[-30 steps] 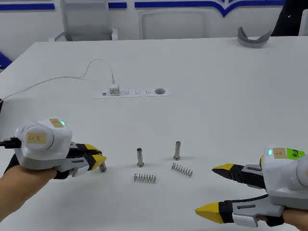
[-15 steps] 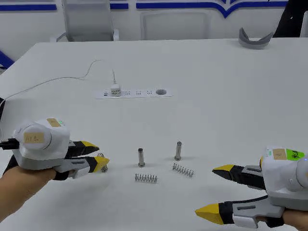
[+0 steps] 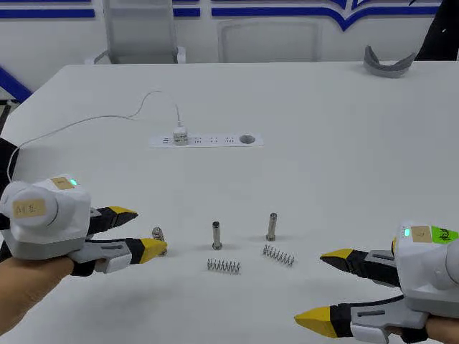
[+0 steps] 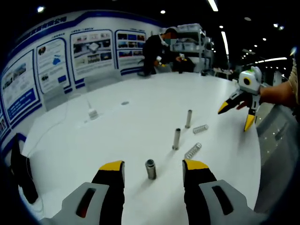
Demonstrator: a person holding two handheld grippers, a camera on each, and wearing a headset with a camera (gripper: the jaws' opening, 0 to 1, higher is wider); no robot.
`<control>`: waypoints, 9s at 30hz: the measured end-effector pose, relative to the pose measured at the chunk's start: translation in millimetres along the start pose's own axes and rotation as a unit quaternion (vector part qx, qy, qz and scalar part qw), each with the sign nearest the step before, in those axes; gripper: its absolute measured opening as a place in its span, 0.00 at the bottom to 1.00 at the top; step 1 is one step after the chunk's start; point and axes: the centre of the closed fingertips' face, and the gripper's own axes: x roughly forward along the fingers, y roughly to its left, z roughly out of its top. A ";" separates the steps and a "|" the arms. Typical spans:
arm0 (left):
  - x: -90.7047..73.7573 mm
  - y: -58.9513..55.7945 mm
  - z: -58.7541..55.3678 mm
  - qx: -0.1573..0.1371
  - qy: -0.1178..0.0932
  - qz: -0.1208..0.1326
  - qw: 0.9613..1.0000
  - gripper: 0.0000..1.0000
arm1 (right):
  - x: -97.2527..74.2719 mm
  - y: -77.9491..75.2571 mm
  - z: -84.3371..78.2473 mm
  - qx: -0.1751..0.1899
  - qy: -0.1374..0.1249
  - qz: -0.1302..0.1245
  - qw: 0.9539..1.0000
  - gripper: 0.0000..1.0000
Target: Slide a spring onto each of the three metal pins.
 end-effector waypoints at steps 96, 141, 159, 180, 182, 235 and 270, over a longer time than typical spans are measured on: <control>-25.1 -87.0 -46.0 -0.032 0.010 -0.045 0.998 0.41 | 125.2 -0.1 14.5 -0.105 0.084 0.083 0.987 0.14; 7.1 -145.8 -32.0 0.098 0.034 -0.149 0.983 0.19 | 68.6 84.5 23.2 -0.243 0.133 0.202 0.939 0.11; 11.6 -154.6 -35.3 0.114 0.041 -0.163 0.979 0.11 | 56.2 97.7 47.0 -0.249 0.125 0.210 0.937 0.11; 12.8 -157.1 -10.5 0.090 0.001 -0.160 0.983 0.10 | 52.9 108.9 84.6 -0.237 0.072 0.204 0.947 0.12; 12.5 -156.4 -9.4 0.087 -0.001 -0.158 0.984 0.10 | 53.0 108.7 85.9 -0.236 0.068 0.202 0.948 0.12; 7.2 -136.6 -3.5 0.018 -0.041 -0.117 0.992 0.32 | 59.9 88.0 99.2 -0.154 0.015 0.158 0.975 0.12; 2.3 -127.0 -18.7 -0.022 -0.032 -0.092 0.995 0.53 | 95.7 -5.0 135.8 -0.101 -0.025 0.026 0.994 0.12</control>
